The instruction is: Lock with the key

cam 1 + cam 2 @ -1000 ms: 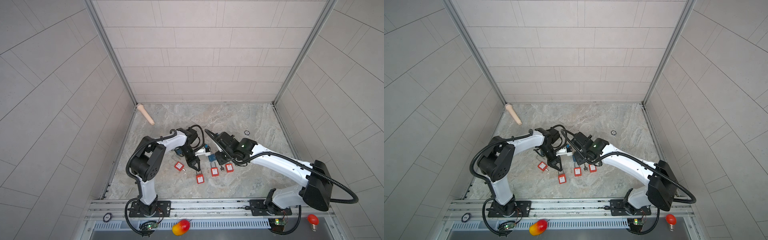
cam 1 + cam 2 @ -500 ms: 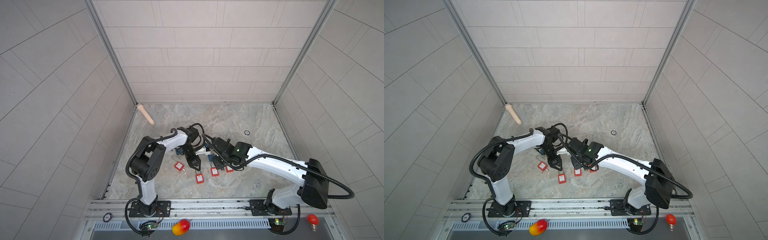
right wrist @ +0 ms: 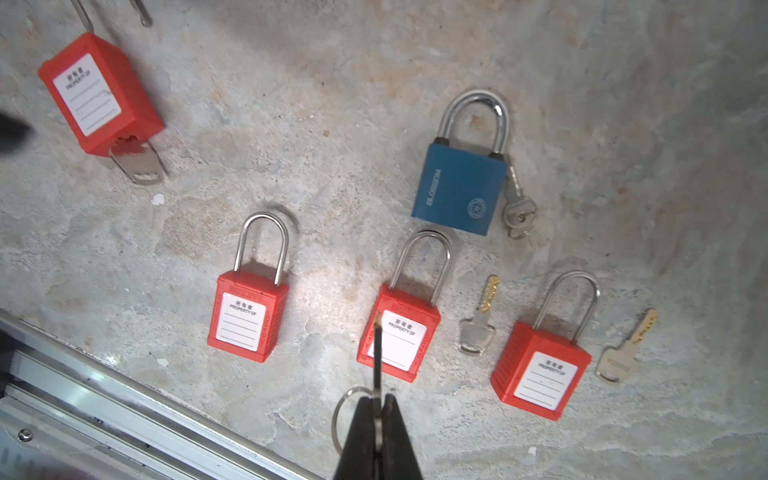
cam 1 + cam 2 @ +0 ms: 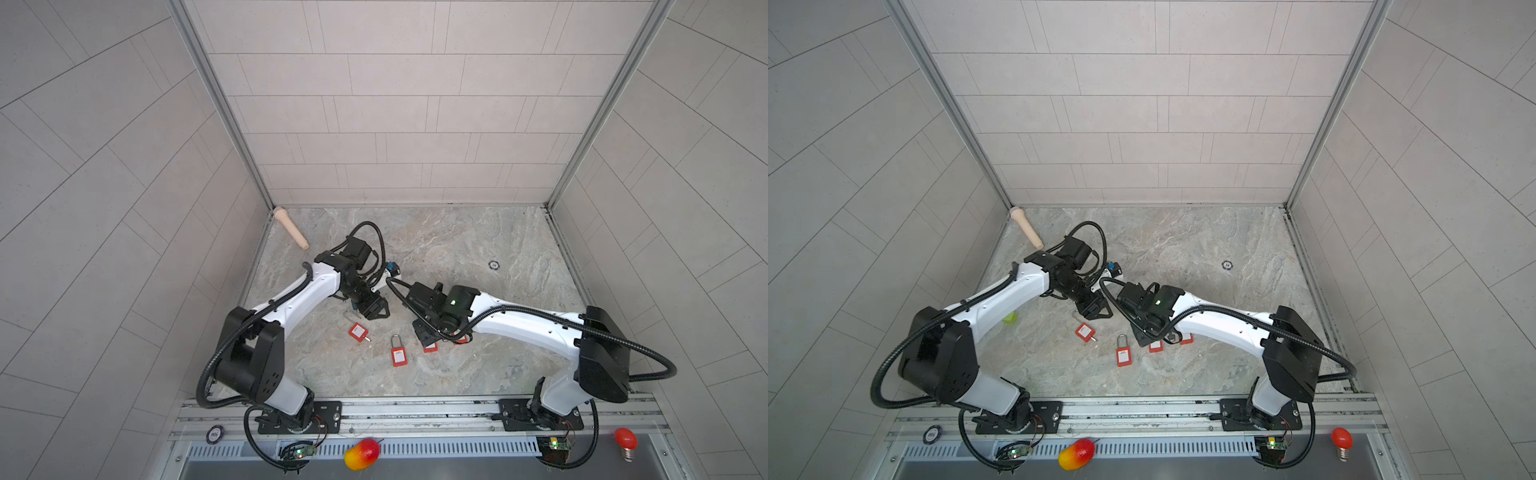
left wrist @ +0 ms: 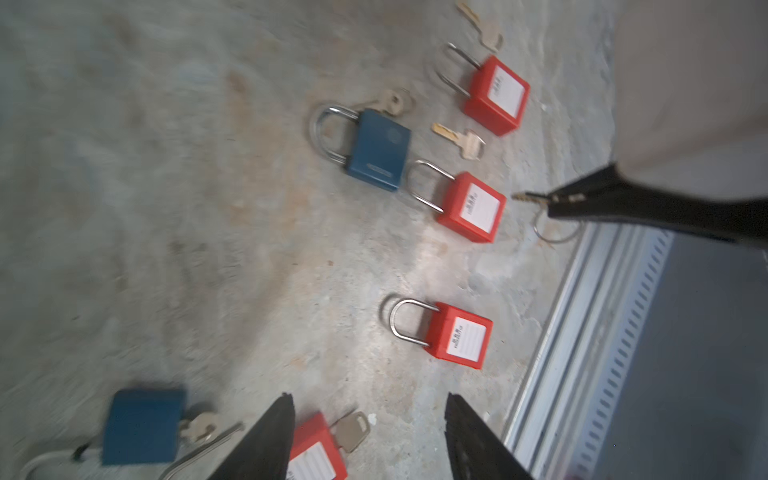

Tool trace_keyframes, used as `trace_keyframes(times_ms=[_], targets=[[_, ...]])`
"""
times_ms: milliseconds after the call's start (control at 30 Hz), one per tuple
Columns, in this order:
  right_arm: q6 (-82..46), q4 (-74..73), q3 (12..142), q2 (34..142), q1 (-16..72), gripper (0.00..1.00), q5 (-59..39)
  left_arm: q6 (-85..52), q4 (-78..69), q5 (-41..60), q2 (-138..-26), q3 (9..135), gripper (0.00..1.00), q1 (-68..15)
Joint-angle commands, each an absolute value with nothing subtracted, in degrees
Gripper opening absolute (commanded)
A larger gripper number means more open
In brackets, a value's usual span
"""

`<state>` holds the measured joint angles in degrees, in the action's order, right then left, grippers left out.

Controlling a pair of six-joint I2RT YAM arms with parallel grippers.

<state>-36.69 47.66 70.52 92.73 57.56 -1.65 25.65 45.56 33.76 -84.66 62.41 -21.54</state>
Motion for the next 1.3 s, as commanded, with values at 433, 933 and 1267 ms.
trace_keyframes(times_ms=[433, 933, 1267], targets=[[-37.62, 59.84, 83.89, 110.68, 59.59, 0.00, -7.36, 3.72, 20.30, 24.46, -53.88, 39.50, 0.68, -9.71], [-38.14, 69.36, 92.50, 119.41, 59.04, 0.04, -10.73, 0.97, 21.29, 23.73, -50.38, 38.43, 0.69, -9.42], [-36.83, 71.72, 95.24, 120.87, 59.00, 0.10, -10.64, 1.45, 21.63, 23.60, -49.89, 37.66, 0.69, -9.44]])
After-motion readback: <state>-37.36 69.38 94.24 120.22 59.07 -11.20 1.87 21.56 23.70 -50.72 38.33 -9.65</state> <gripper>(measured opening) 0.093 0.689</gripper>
